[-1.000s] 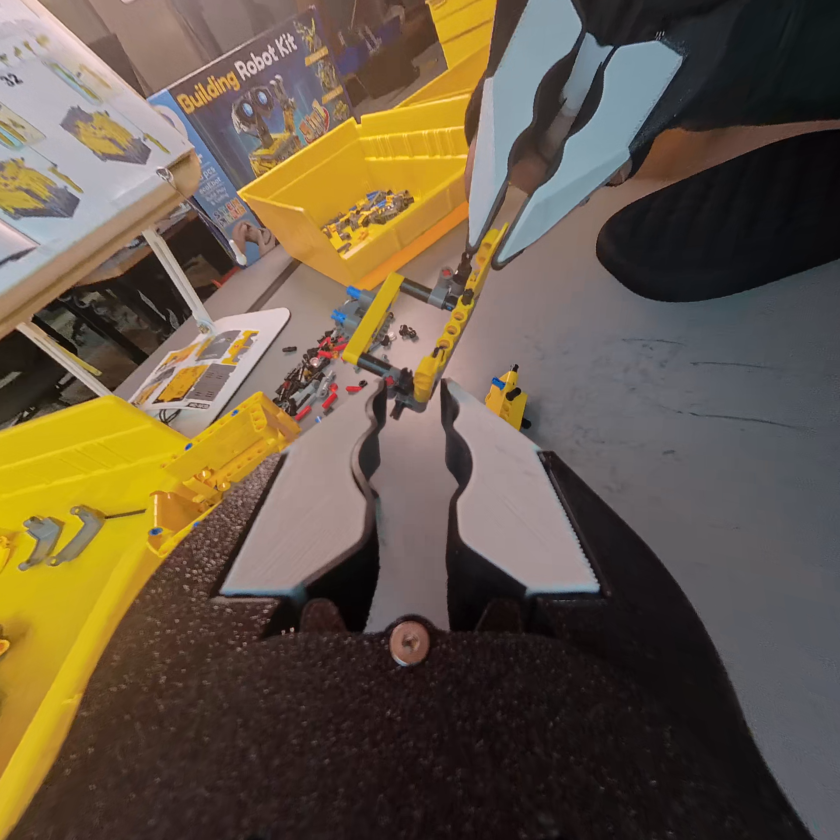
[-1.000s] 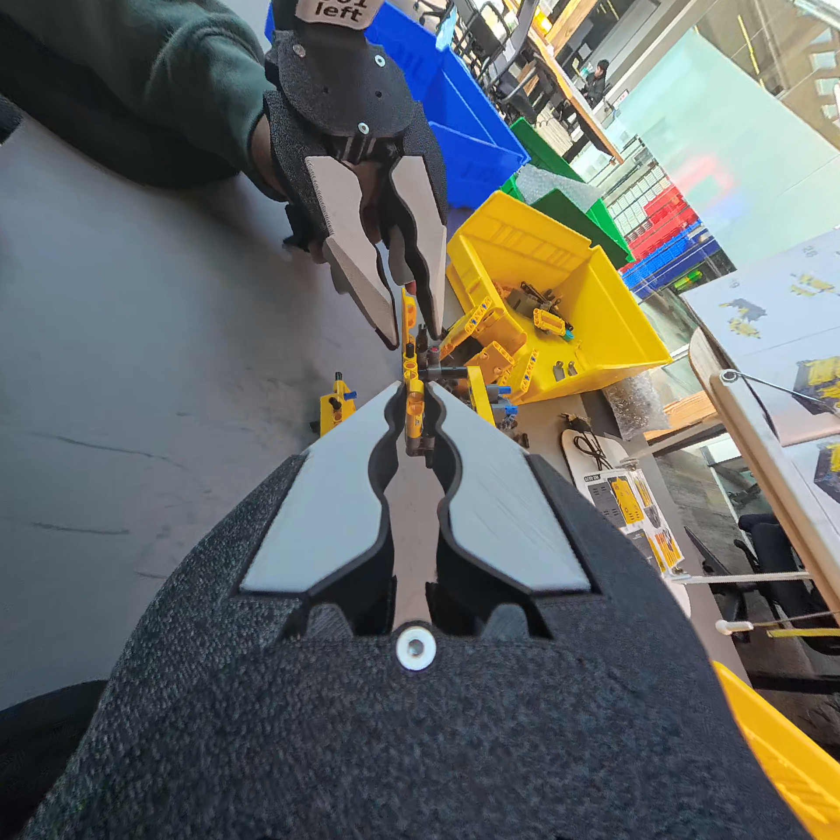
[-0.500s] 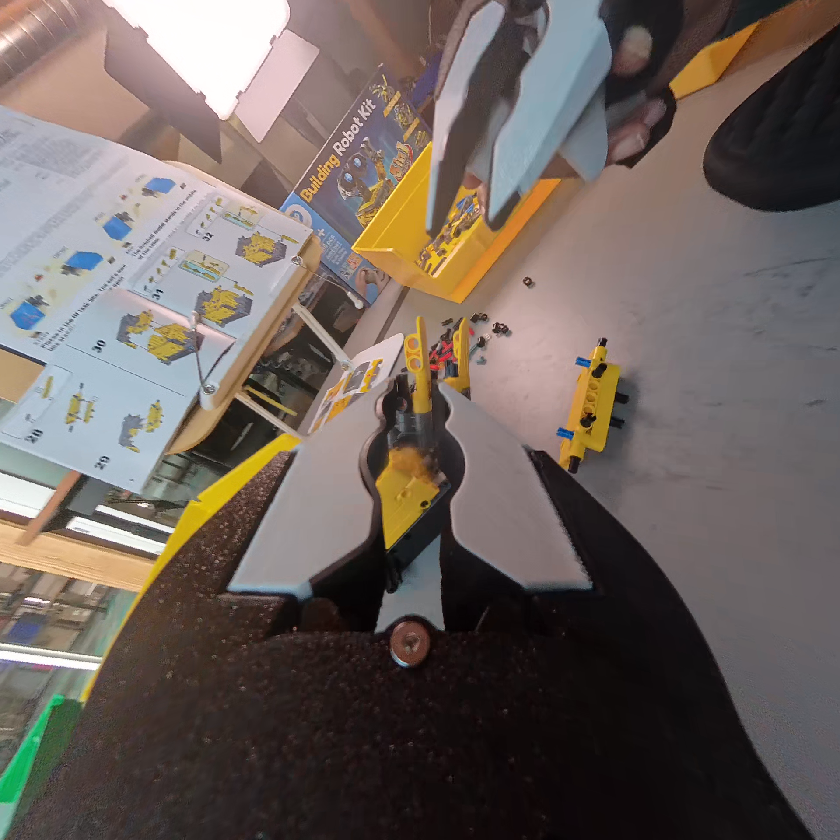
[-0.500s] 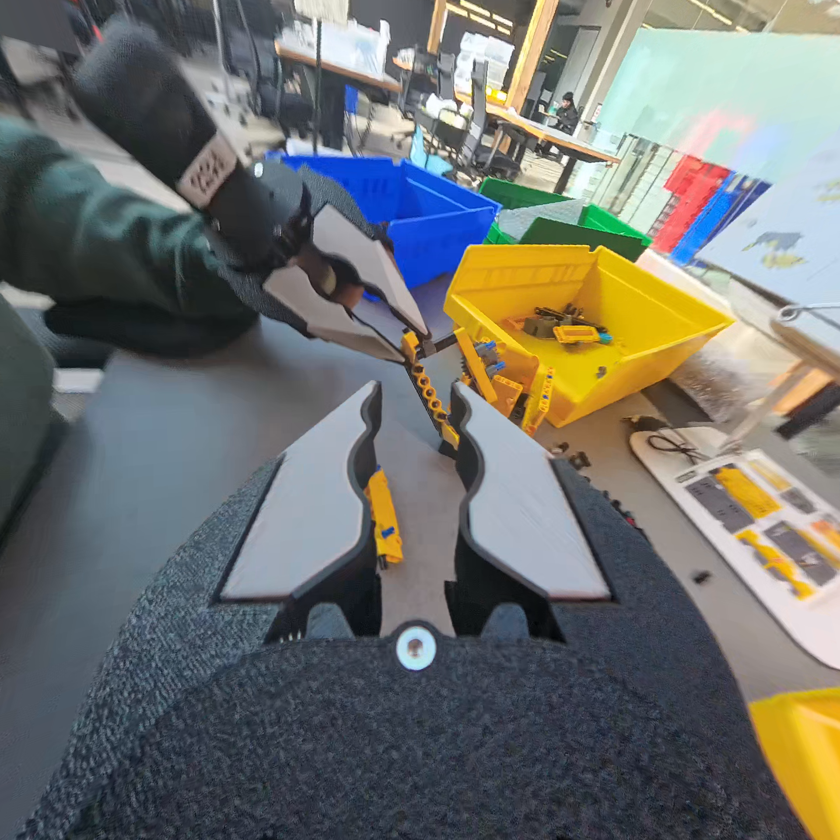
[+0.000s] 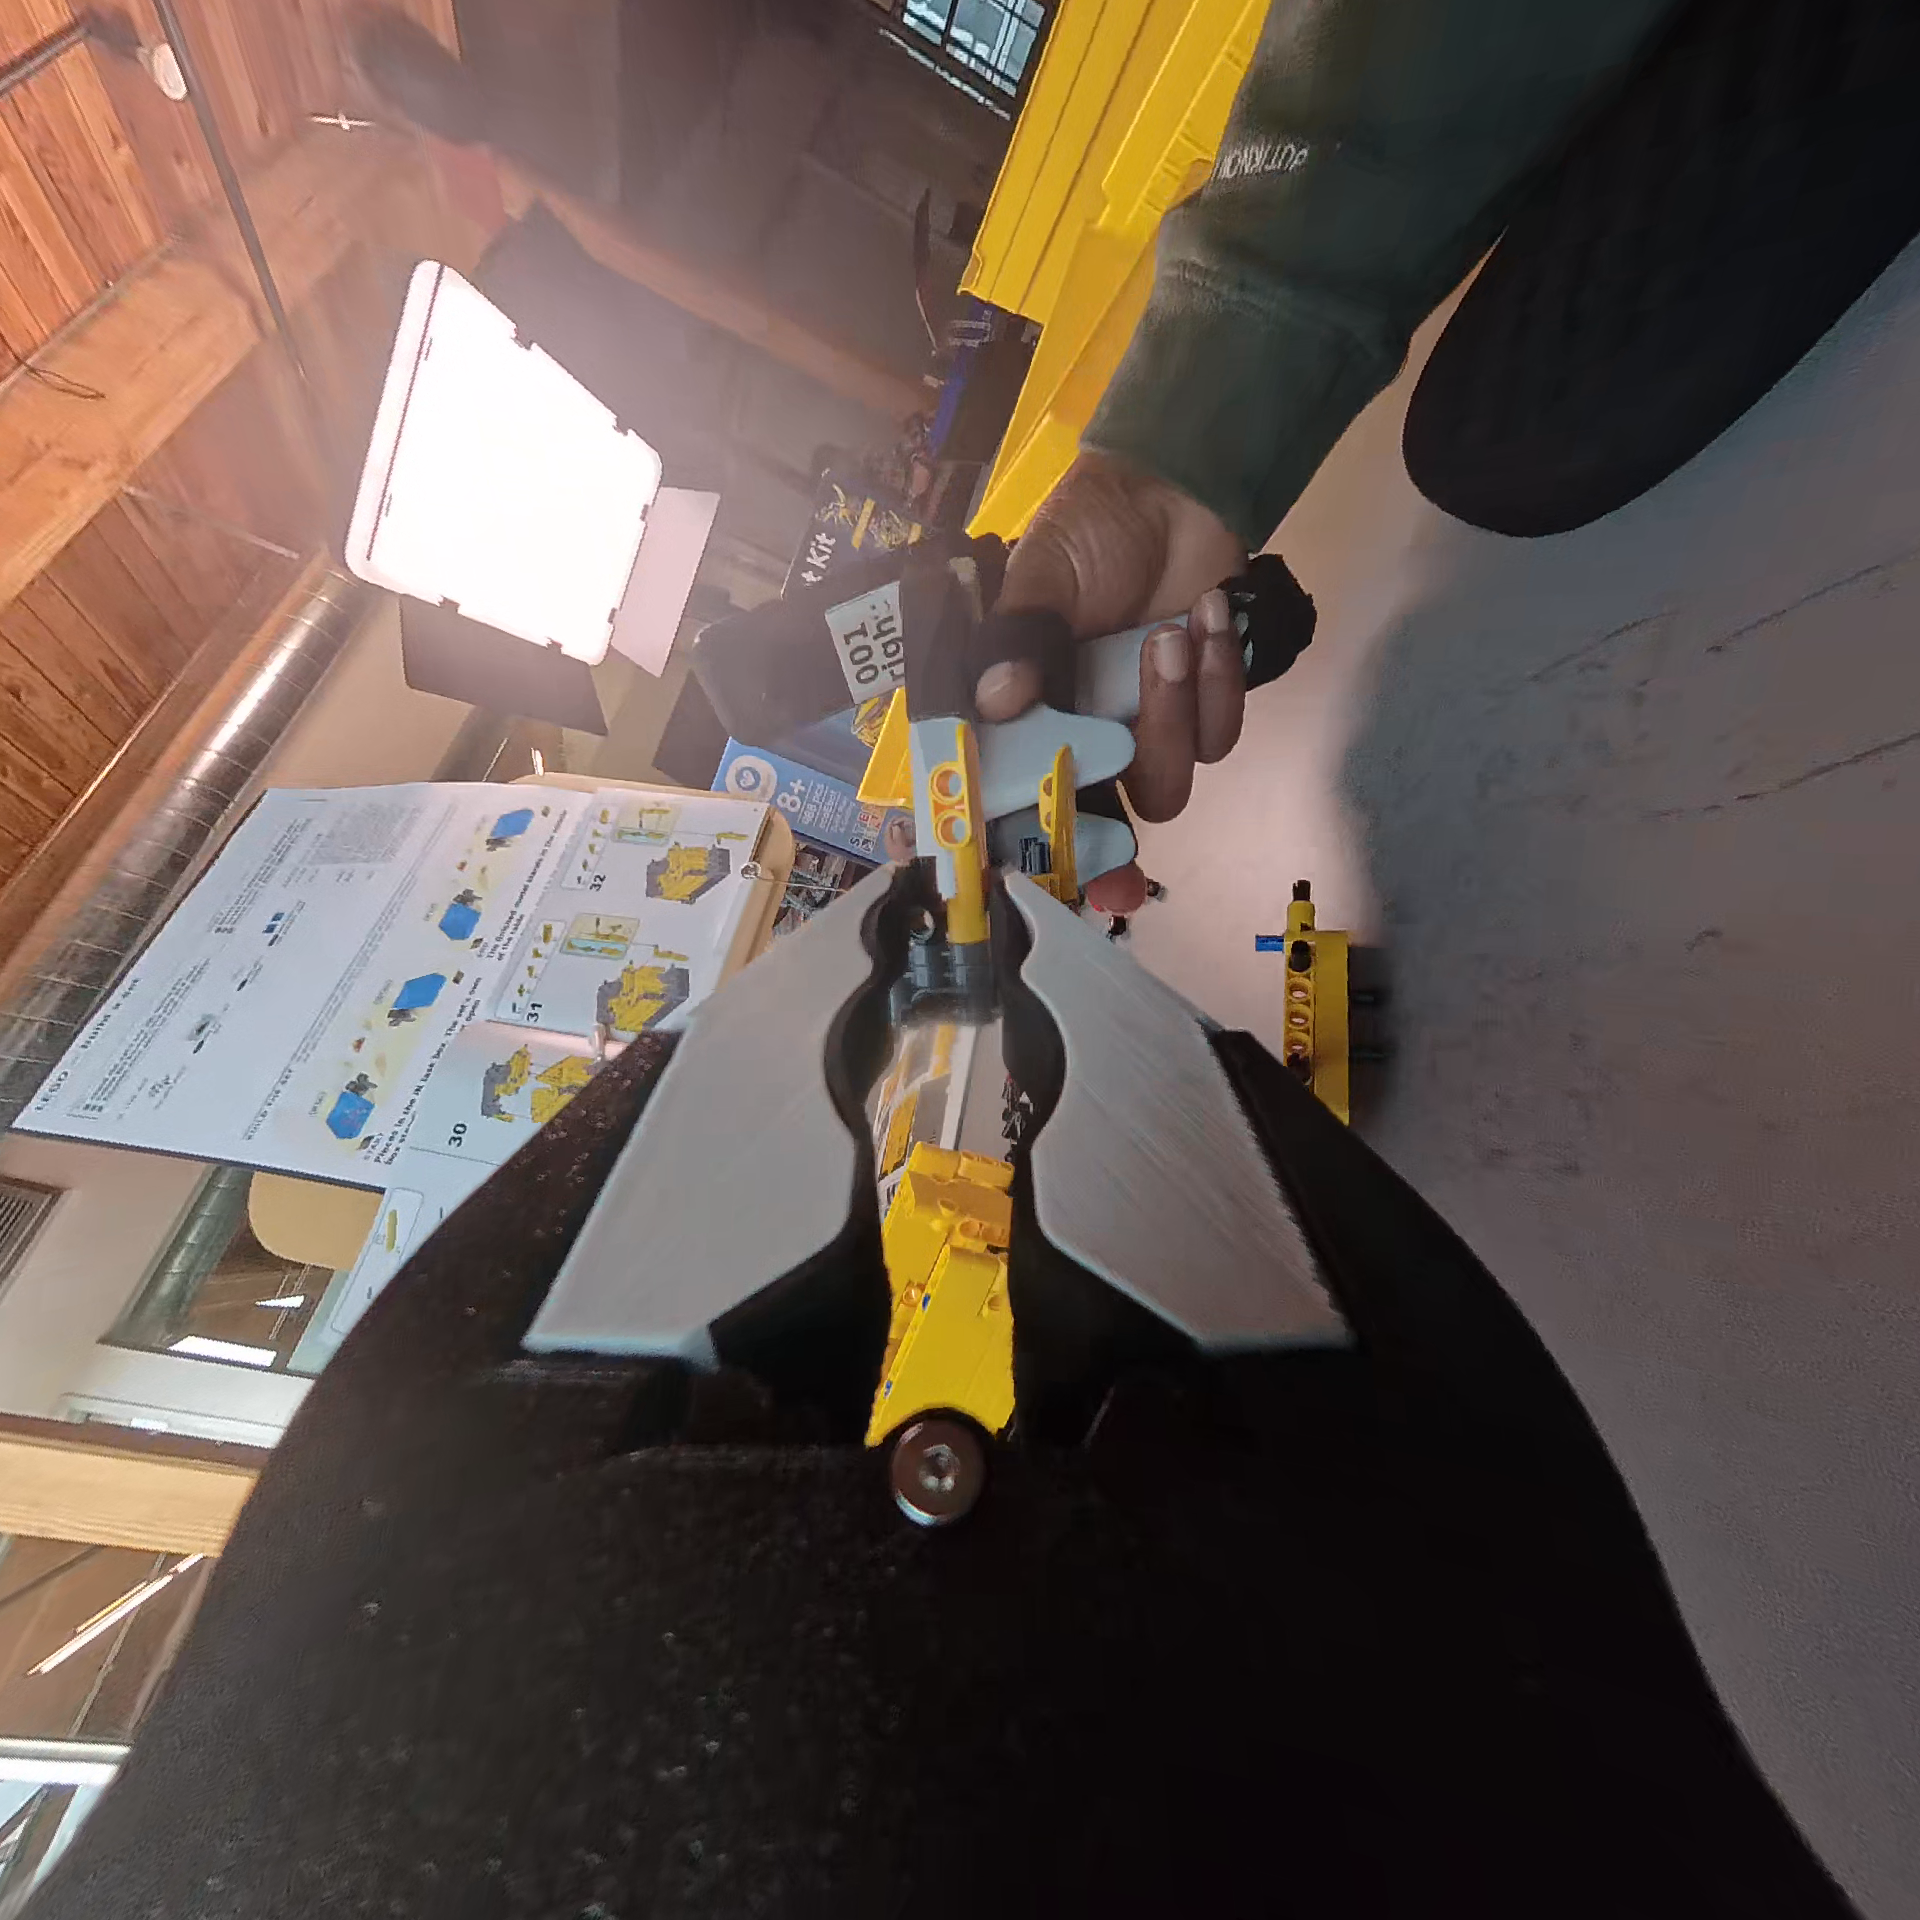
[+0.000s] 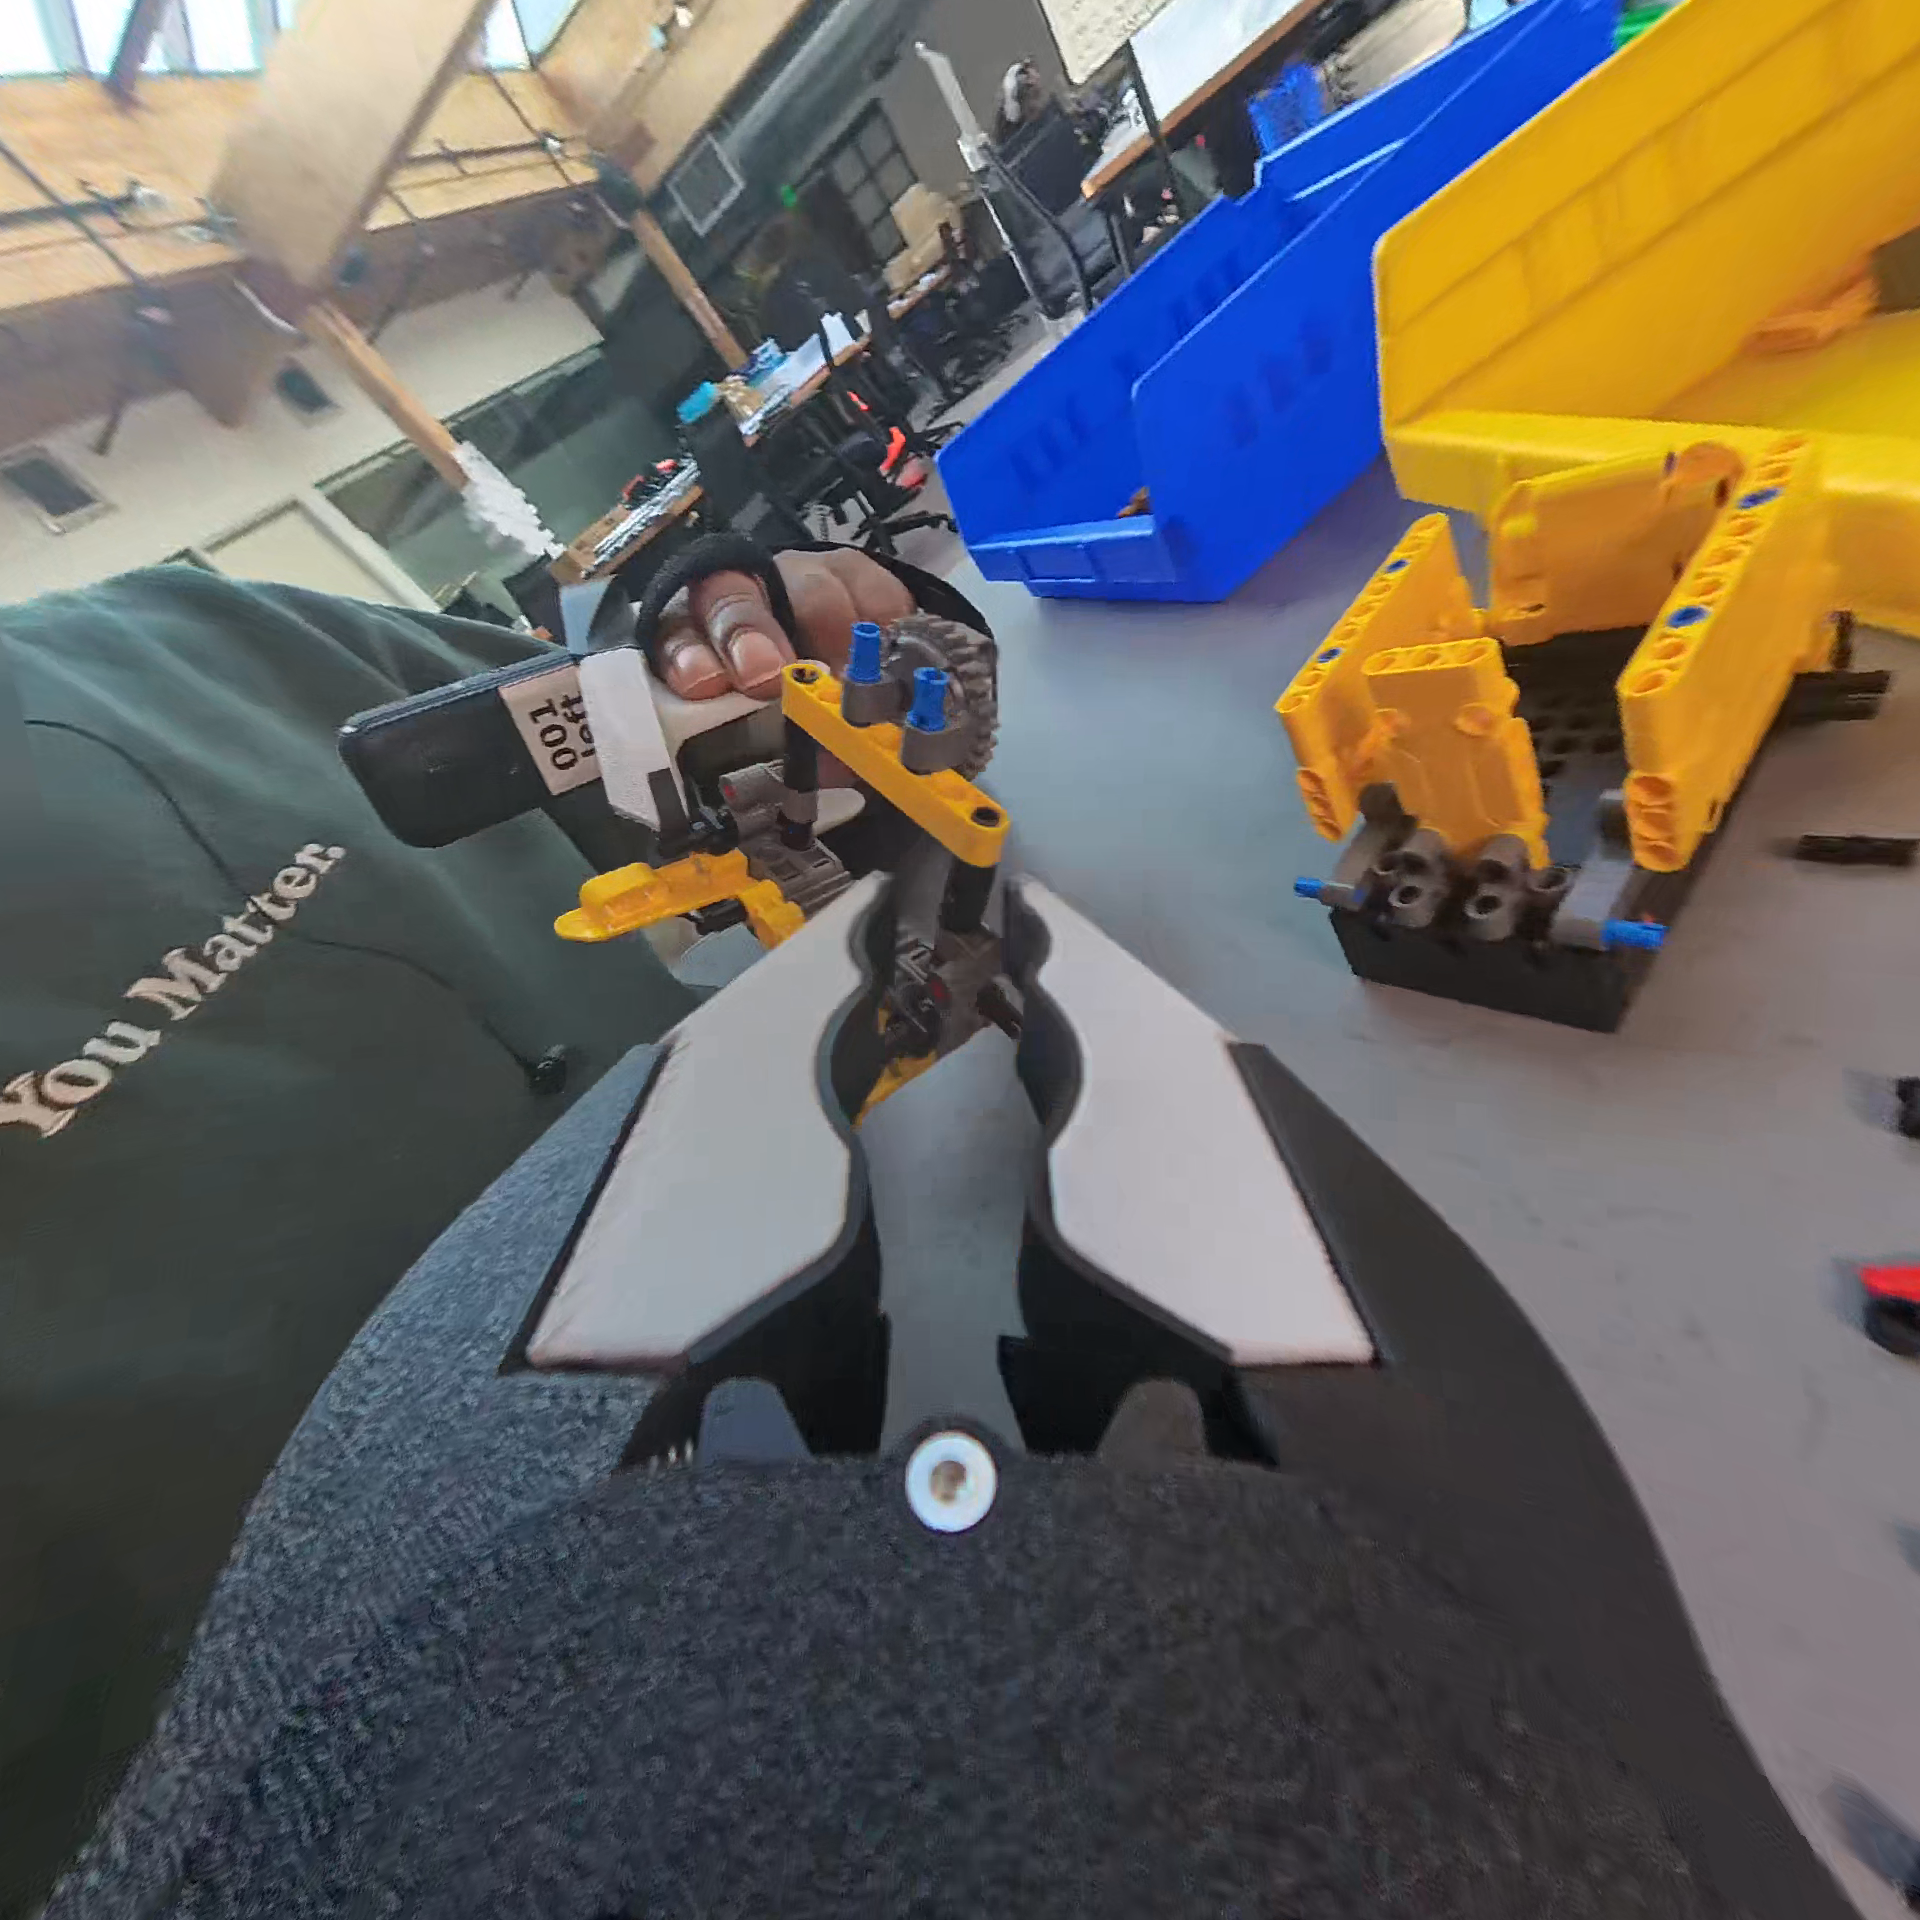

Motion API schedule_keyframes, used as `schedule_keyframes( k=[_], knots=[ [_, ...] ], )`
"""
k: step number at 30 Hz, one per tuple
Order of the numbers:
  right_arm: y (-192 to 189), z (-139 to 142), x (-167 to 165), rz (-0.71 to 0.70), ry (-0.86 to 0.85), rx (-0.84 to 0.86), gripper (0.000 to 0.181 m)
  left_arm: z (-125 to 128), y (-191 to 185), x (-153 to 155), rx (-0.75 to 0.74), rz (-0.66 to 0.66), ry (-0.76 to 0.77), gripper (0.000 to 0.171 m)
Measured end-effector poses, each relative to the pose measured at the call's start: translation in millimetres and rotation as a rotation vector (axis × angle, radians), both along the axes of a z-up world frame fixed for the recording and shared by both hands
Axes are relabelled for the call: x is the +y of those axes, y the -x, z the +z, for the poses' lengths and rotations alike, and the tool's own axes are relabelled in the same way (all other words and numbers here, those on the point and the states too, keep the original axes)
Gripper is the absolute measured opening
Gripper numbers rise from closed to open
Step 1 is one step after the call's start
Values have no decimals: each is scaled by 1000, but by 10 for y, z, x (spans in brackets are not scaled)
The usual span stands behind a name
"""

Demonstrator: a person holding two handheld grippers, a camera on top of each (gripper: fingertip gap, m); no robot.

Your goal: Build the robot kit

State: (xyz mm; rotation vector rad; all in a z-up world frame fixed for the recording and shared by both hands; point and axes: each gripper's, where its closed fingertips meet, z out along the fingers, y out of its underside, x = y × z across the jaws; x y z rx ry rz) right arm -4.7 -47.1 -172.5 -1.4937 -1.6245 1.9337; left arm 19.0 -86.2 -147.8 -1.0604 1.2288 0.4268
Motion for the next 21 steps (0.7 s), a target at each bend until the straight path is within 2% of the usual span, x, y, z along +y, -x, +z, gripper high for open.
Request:
schedule_keyframes(
  k=[2,5,8,10,12,13,16,18,19,21],
  knots=[
    [37,11,82,-61,-74,45,8,-6,65,46,-47,15,28,13],
    [18,146,281,-197,-211,142,6,-98,209,161,-184,14,198,17],
    [-7,345,528,-409,-473,273,6,-154,321,243,-446,-39,473,28],
    [-31,399,583,-481,-716,340,6,-104,384,265,-662,-116,653,31],
    [-33,432,583,-535,-877,393,6,-77,500,351,-820,-126,753,32],
    [-30,429,542,-538,-937,421,6,-96,542,393,-854,-118,780,34],
    [10,292,438,-516,-1164,452,7,-193,567,477,-822,-70,775,39],
    [46,206,353,-487,-1247,468,7,-225,494,484,-764,-69,749,37],
    [63,180,310,-472,-1261,477,7,-233,462,491,-733,-63,724,33],
    [92,138,259,-448,-1271,483,7,-252,447,528,-651,-18,648,13]
  ],
)
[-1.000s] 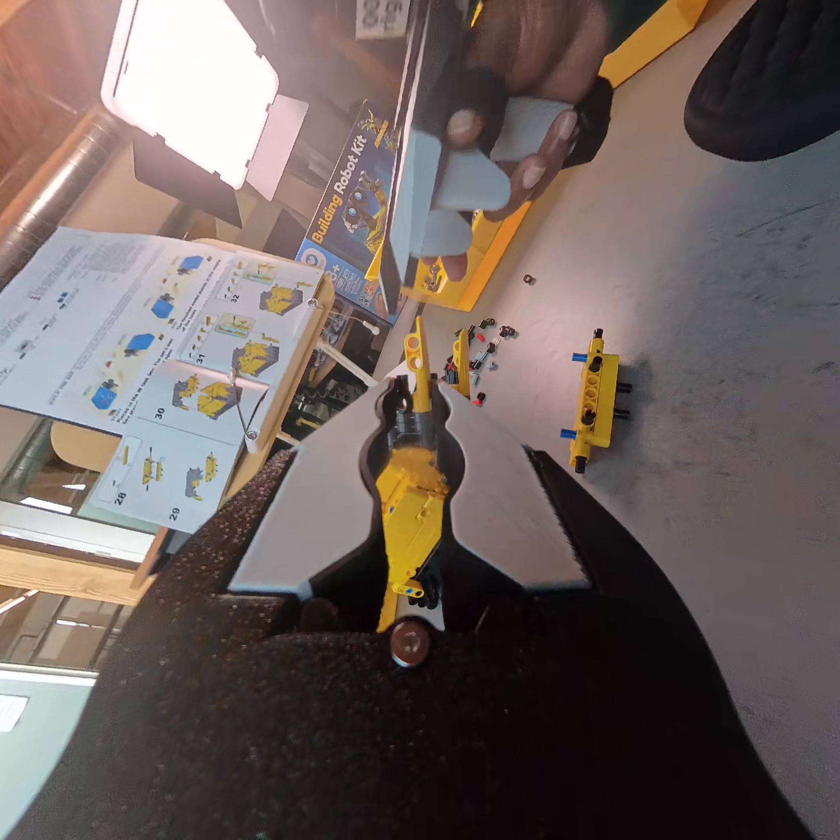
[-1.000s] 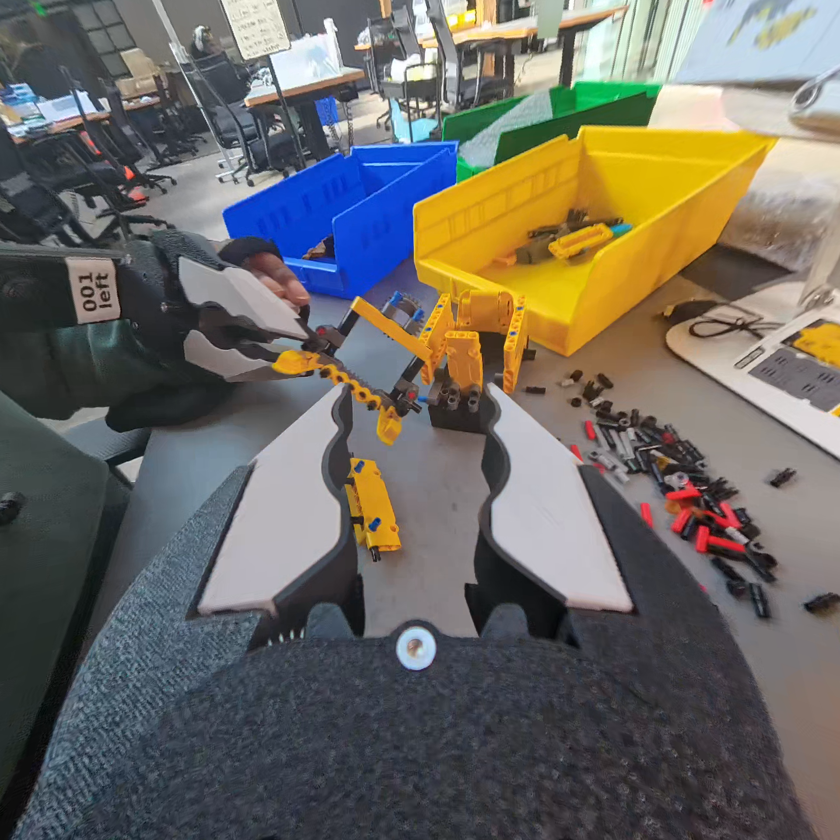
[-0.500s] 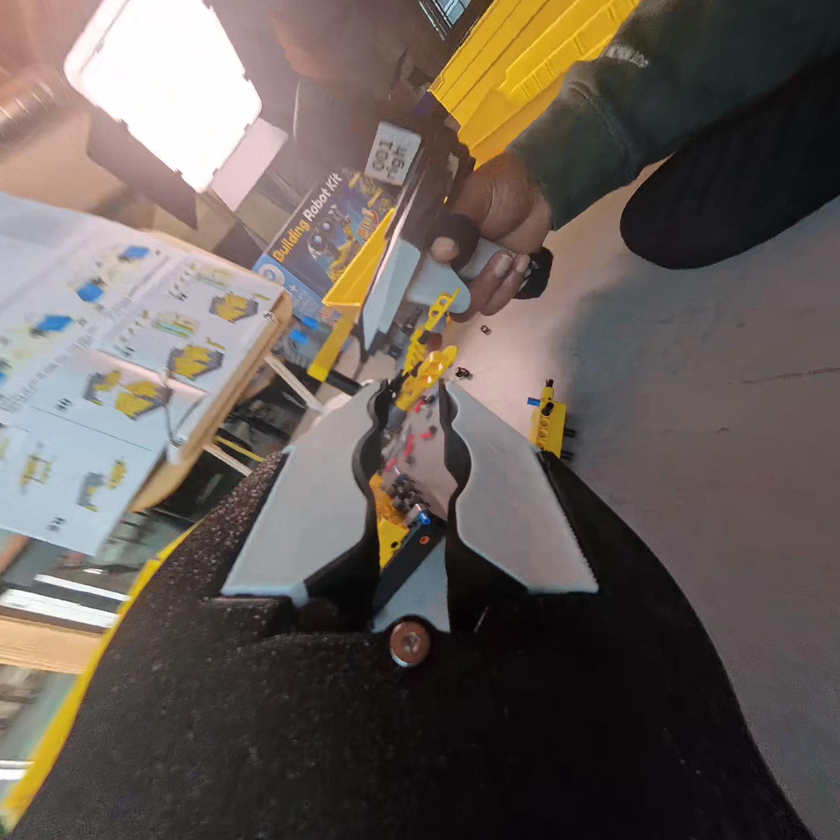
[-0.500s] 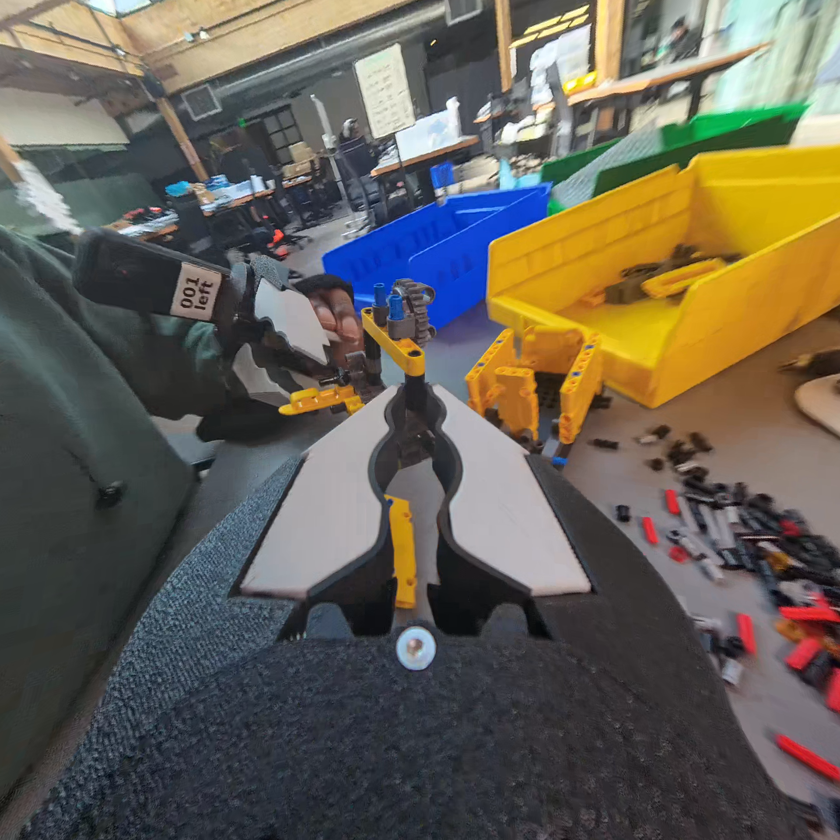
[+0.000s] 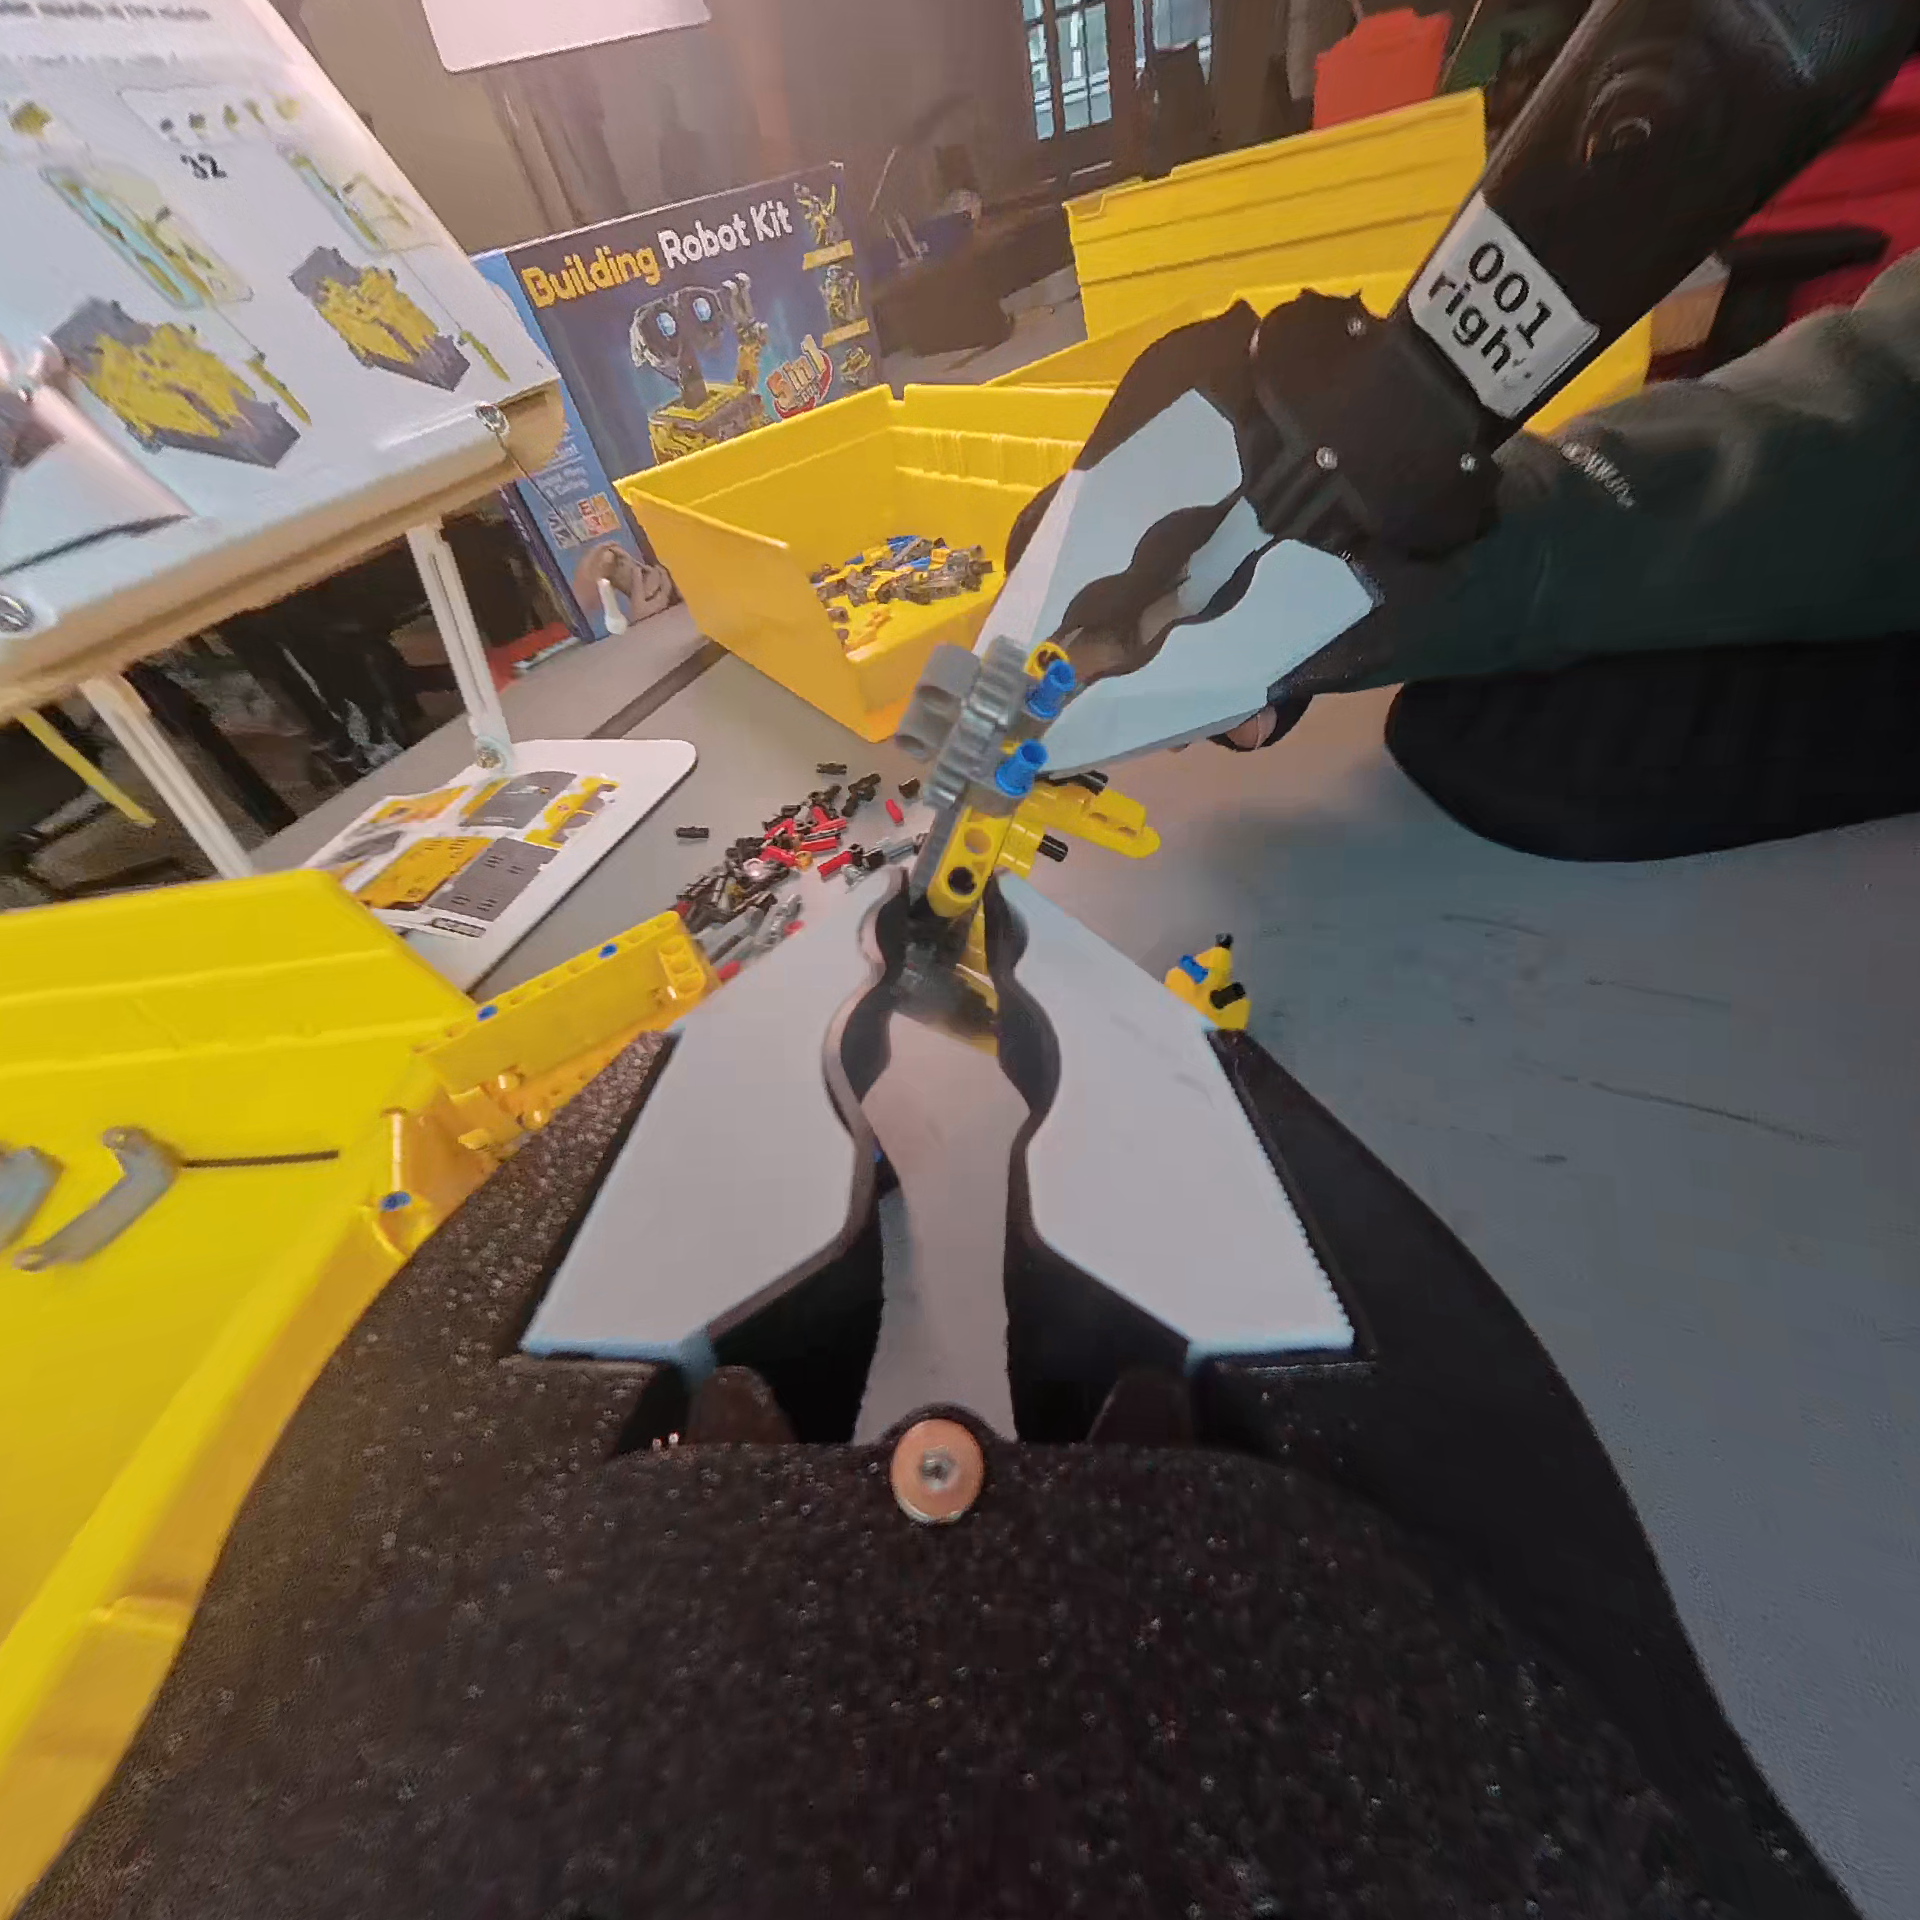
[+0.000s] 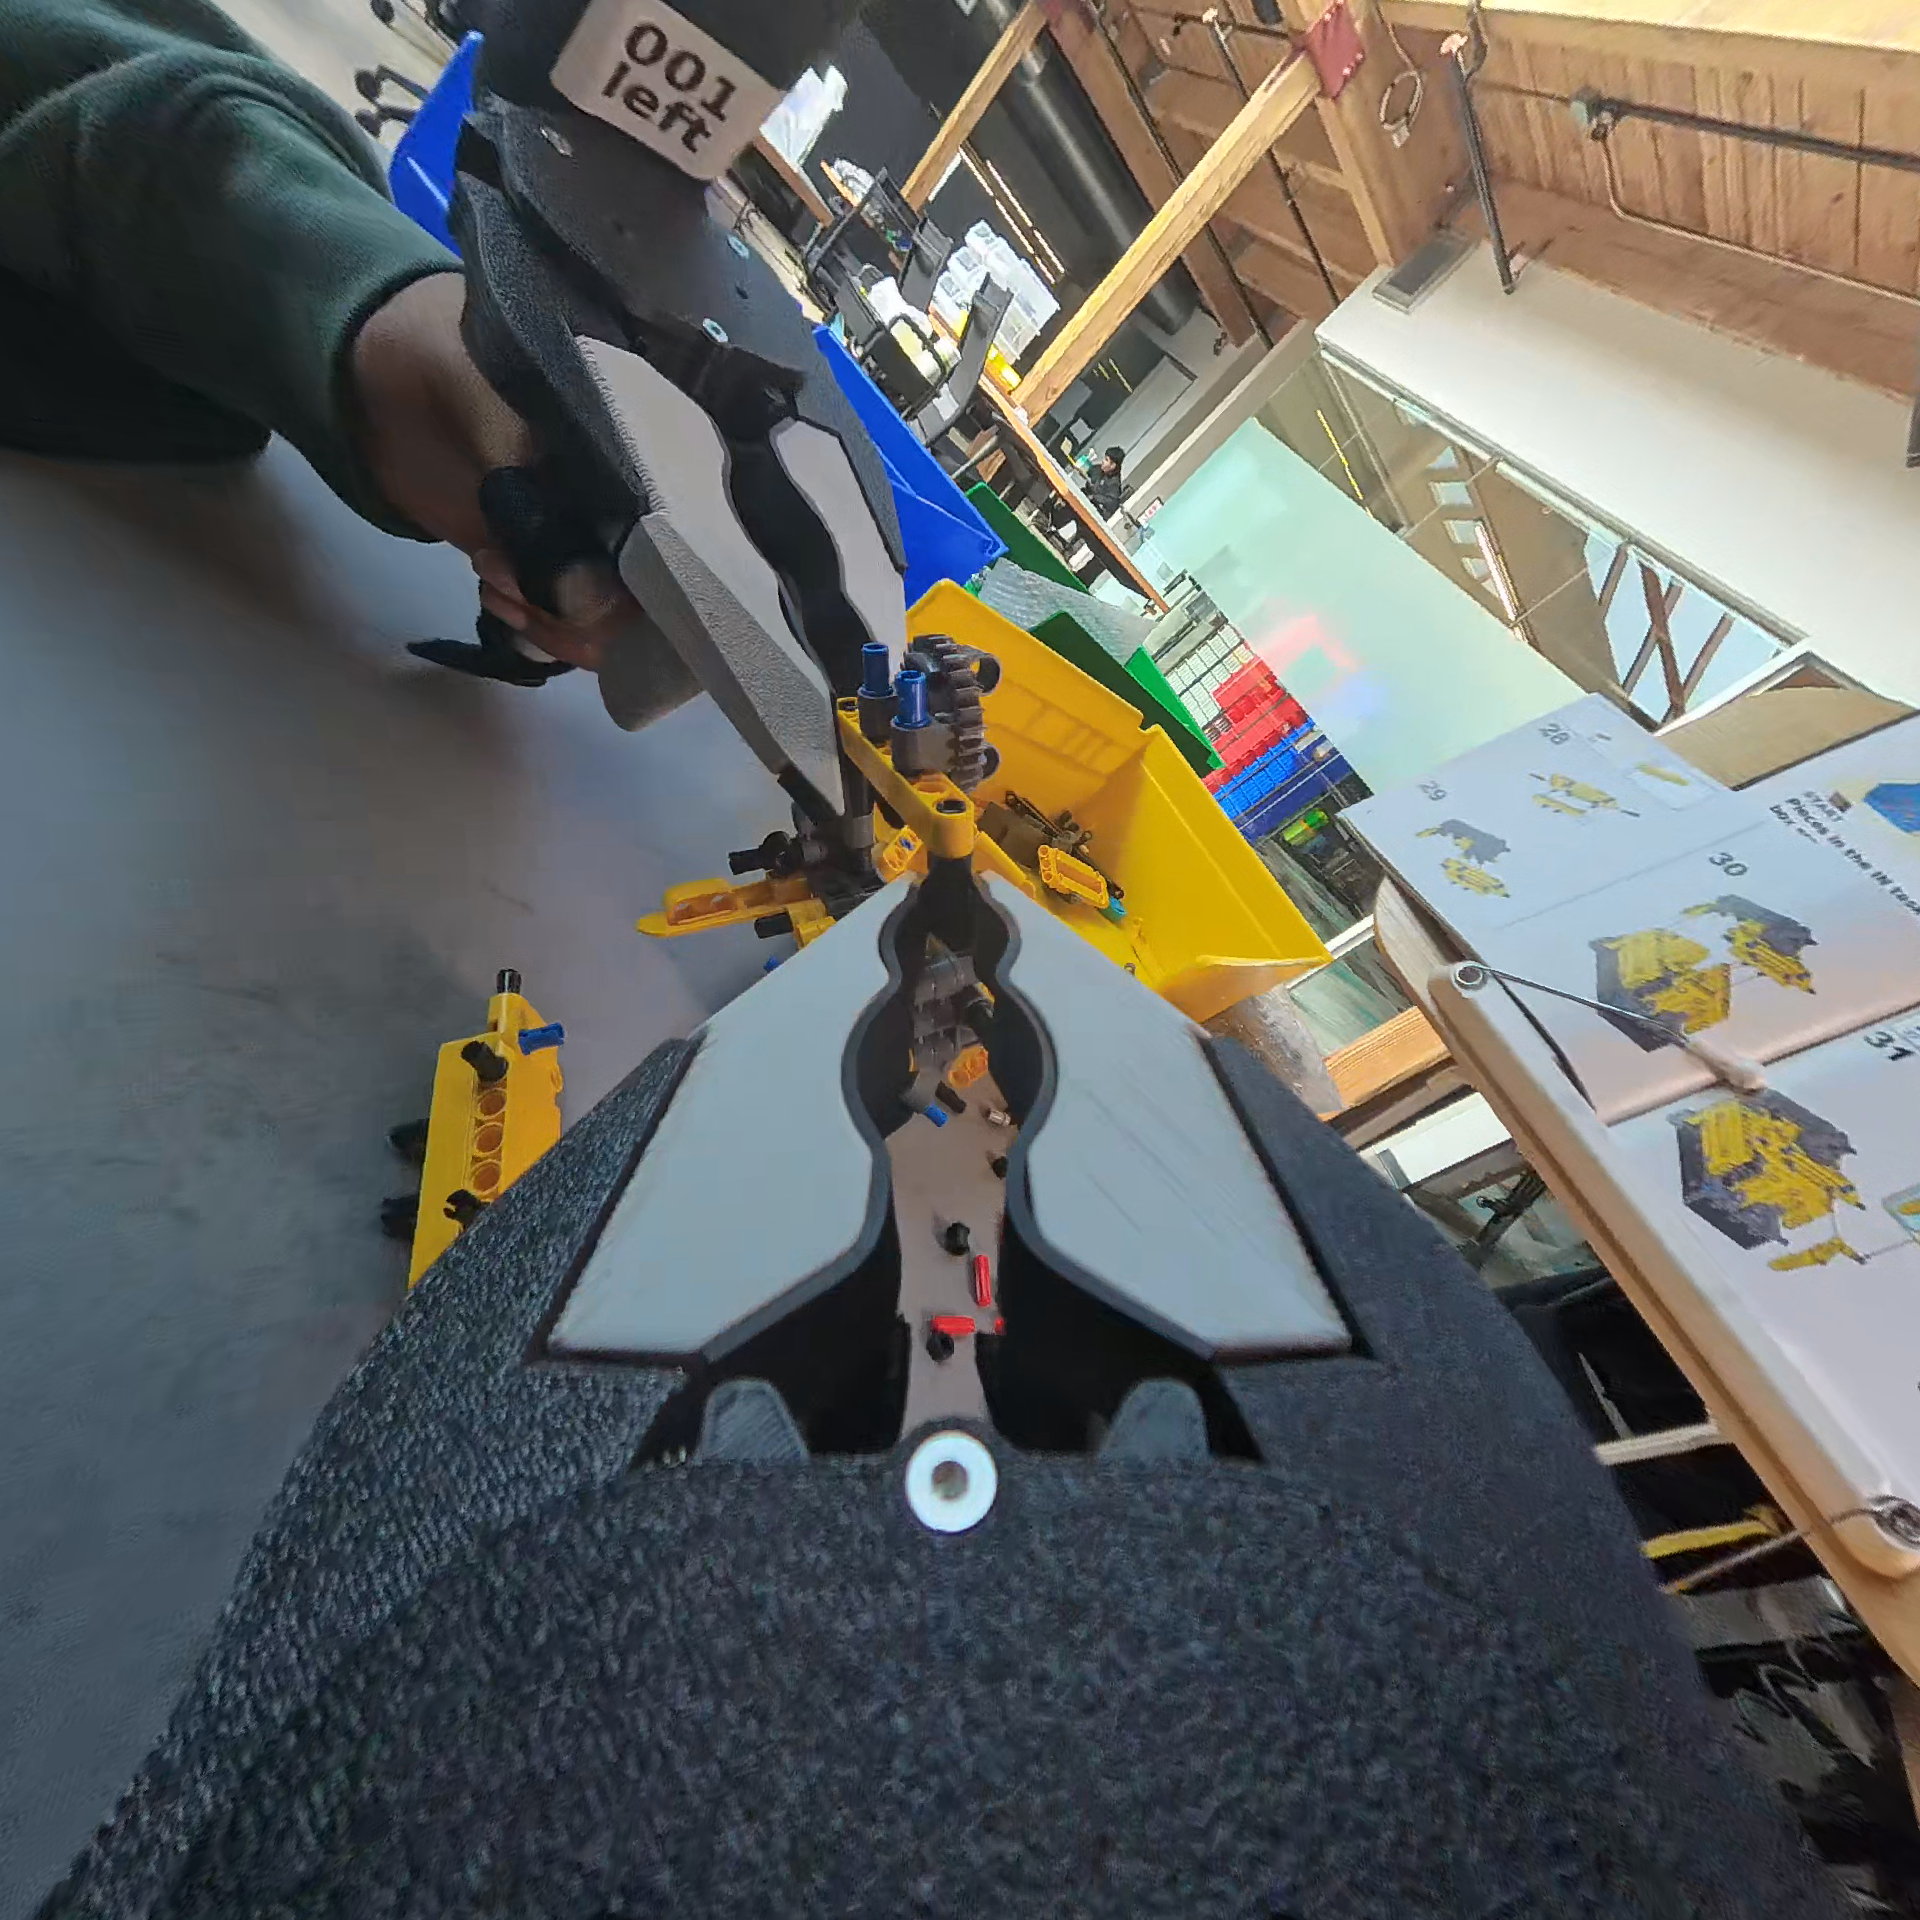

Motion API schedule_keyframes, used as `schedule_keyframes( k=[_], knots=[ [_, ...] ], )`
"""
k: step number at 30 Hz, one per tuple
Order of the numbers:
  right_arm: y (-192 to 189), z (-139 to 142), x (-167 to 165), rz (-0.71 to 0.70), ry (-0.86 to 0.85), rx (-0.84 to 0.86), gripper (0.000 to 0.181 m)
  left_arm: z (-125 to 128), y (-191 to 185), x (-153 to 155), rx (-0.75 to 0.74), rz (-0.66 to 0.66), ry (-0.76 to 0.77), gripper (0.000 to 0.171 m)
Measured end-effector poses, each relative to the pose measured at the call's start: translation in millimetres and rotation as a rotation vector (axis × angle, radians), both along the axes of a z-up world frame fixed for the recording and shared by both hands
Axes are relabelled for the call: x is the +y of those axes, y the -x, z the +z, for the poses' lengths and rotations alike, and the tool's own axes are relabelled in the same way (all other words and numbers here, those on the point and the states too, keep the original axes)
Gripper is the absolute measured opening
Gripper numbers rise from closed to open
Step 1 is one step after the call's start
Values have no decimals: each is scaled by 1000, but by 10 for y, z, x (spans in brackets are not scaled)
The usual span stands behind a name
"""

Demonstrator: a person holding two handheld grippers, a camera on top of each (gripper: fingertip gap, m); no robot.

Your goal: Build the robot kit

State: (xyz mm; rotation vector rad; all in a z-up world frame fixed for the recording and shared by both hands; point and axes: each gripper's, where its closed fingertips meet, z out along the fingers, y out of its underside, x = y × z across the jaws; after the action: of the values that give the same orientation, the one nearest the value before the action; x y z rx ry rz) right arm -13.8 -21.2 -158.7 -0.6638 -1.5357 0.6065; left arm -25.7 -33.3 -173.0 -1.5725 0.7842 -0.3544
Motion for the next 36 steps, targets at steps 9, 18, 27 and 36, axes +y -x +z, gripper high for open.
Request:
schedule_keyframes(
  k=[9,18,27,36],
  knots=[
    [-97,-355,146,10,278,-258,16,-288,52,32,351,62,-87,6],
    [-383,-675,-218,166,471,-609,28,-628,63,7,330,15,148,8],
    [-468,-972,-295,141,473,-793,38,-697,78,-6,368,18,168,11],
    [-579,-1117,-488,199,447,-914,25,-737,92,14,384,7,184,12]
  ],
)
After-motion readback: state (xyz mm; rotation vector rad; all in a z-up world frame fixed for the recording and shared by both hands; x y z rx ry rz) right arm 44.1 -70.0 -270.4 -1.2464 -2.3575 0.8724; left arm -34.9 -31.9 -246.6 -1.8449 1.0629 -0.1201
